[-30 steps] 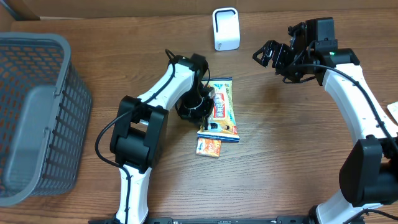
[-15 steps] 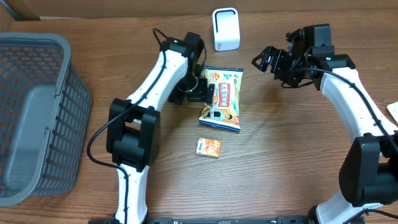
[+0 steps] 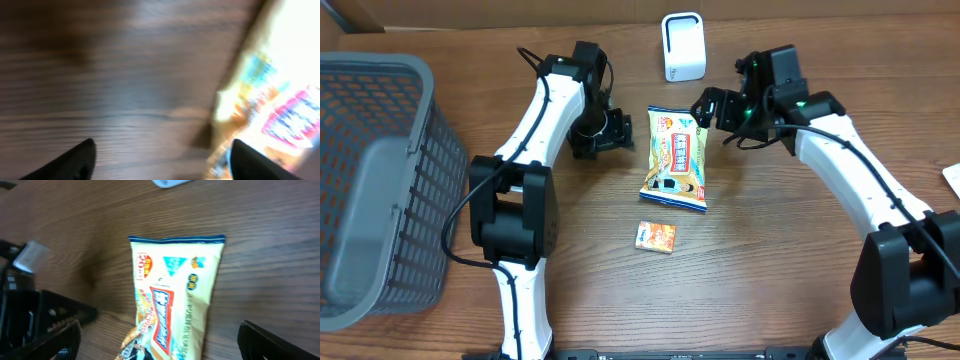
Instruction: Scan the item barcode
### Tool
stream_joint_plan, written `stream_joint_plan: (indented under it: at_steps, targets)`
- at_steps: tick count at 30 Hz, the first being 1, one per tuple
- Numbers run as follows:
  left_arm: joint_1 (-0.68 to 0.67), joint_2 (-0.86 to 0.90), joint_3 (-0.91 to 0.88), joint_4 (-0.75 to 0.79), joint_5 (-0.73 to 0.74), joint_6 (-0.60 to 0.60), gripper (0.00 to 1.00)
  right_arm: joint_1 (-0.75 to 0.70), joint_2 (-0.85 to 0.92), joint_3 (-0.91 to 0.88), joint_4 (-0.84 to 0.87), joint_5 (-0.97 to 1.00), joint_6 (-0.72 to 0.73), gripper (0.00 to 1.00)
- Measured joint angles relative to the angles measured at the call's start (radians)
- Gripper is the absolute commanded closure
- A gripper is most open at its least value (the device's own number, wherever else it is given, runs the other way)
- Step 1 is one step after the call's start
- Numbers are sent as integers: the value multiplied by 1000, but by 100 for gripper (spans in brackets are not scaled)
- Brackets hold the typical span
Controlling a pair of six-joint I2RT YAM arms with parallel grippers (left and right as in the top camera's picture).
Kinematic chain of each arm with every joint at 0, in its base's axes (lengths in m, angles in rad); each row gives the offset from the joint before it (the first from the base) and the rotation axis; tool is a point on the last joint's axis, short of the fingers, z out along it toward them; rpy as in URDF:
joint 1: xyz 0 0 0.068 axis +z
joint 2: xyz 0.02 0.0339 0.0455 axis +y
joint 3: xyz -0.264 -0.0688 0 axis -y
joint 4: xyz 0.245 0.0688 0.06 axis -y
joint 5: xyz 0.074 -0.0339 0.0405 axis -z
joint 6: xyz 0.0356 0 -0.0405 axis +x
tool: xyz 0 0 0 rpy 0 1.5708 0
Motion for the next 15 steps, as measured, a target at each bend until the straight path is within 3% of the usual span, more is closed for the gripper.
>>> stream_joint_plan:
  at_steps: [6,9,13,15]
  targets:
    - [-59,0,-72,40,132,55,6,-10,0,0,2,23,2,0]
    - [-89,0,-119,109,156,63,5,-31,0,0,-14,29,11,0]
    - [-111,-3,-193,191,191,61,12,-57,0,0,-32,34,18,0]
    - [-111,-14,-220,232,214,58,24,-64,0,0,-34,35,21,0]
